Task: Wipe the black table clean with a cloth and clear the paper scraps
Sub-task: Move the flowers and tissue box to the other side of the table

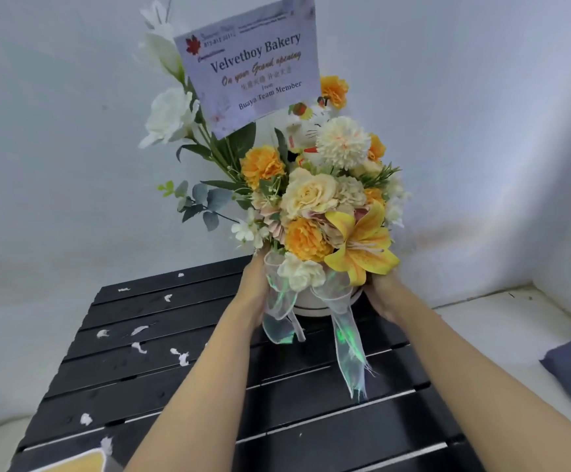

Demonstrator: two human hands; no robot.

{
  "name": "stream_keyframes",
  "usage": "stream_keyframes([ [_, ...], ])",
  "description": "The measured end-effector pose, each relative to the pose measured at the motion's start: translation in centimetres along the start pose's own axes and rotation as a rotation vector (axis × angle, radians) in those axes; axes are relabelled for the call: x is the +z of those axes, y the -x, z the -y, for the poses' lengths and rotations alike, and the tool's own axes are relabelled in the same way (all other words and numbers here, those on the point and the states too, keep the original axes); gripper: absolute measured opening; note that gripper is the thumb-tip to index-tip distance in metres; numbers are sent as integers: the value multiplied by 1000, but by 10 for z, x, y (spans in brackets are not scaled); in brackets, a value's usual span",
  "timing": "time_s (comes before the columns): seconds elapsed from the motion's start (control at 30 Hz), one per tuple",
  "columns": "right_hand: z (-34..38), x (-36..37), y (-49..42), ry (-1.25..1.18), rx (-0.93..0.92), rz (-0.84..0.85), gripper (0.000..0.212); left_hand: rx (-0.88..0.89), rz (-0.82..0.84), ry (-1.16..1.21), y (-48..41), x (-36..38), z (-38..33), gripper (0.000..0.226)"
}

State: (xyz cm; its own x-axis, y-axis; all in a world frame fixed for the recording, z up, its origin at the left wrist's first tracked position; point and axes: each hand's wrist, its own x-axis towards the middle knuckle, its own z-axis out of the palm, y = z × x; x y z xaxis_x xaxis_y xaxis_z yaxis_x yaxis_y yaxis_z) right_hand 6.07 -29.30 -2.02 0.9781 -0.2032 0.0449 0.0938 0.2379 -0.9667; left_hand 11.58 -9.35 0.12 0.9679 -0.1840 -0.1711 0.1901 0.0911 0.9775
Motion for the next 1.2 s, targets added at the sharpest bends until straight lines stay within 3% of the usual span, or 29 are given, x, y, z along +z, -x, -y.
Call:
stream_keyframes([
  [0.17, -1, 0, -11, 2, 5, 12, 36, -5, -1, -34, -10, 1, 1, 45],
  [0.33, -3, -1, -16, 4, 7, 21, 24, 10, 10, -18, -10, 3, -3, 54],
  [0.57, -6, 0, -23, 0, -8, 8, 41, 37, 32, -19, -13, 4, -5, 59],
  [0.9, 6, 2, -5, 111, 50, -25, 39, -30, 86, -134, 3, -2, -21, 49],
  [1.1, -7, 12, 59, 268, 196, -242, 55, -172, -142, -211, 59, -8, -8, 64],
  [1.2, -3, 27, 111, 308, 160, -307, 39, -122, -196, -303, 106, -4, -8, 48],
])
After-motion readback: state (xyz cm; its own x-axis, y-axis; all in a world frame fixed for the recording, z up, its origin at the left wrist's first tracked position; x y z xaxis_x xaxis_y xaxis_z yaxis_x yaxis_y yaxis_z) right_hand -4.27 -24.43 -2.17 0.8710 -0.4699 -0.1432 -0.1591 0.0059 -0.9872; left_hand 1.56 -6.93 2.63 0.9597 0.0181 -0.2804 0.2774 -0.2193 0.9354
